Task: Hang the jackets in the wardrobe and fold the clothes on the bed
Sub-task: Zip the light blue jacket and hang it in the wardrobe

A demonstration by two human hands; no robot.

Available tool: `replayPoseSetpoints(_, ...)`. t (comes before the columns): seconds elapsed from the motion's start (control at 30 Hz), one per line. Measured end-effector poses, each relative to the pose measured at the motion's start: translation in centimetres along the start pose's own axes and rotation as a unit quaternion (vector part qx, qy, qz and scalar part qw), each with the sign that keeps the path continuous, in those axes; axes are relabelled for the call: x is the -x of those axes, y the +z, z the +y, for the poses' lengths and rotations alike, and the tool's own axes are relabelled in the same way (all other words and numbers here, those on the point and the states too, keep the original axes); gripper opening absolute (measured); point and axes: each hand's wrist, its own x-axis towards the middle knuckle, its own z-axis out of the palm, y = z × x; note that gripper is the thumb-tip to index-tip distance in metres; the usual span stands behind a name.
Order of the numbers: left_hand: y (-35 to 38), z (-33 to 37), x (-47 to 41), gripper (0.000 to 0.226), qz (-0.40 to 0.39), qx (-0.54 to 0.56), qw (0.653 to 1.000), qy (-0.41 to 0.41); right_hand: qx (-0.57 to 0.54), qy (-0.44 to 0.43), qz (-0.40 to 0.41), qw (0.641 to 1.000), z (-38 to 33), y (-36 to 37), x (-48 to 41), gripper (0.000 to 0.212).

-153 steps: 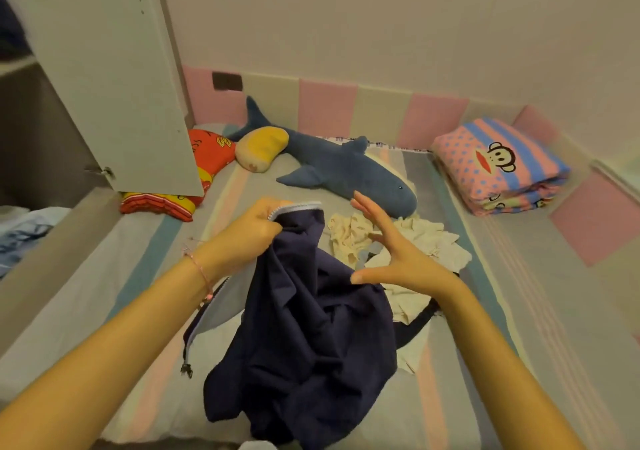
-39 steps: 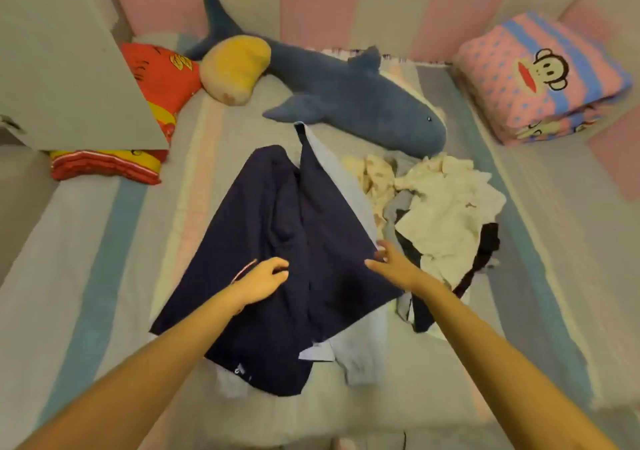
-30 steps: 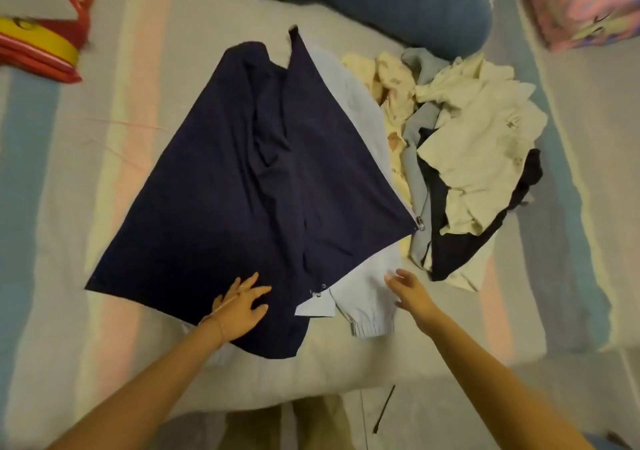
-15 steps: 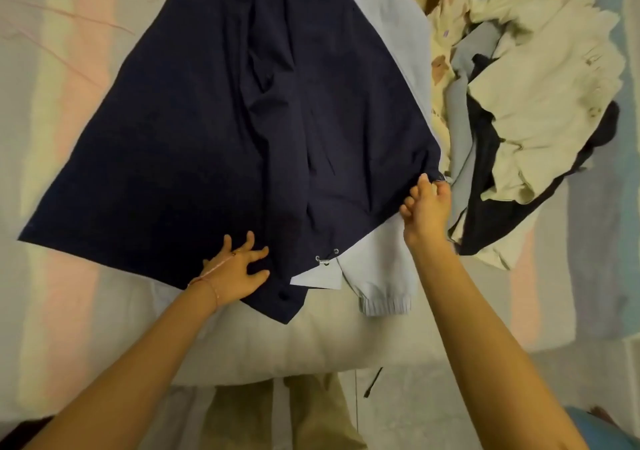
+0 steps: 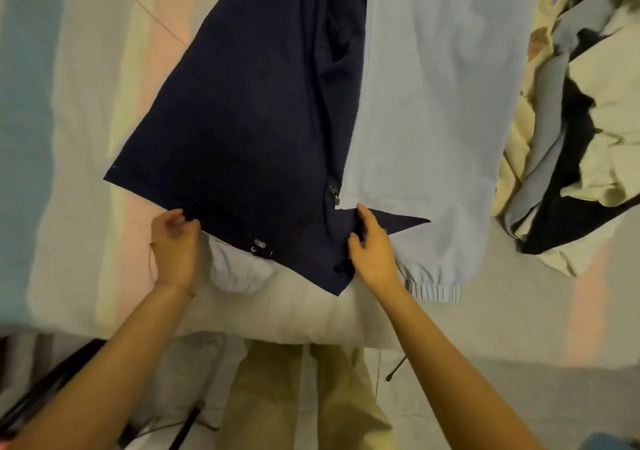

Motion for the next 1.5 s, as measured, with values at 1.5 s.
replayPoseSetpoints(1.5, 13.0, 3.4, 10.2, 0.005, -0.202, -0.231, 0.871, 0.383, -0.622, 0.260, -0.132, 0.726, -2.6, -1.8, 0.6, 0.027)
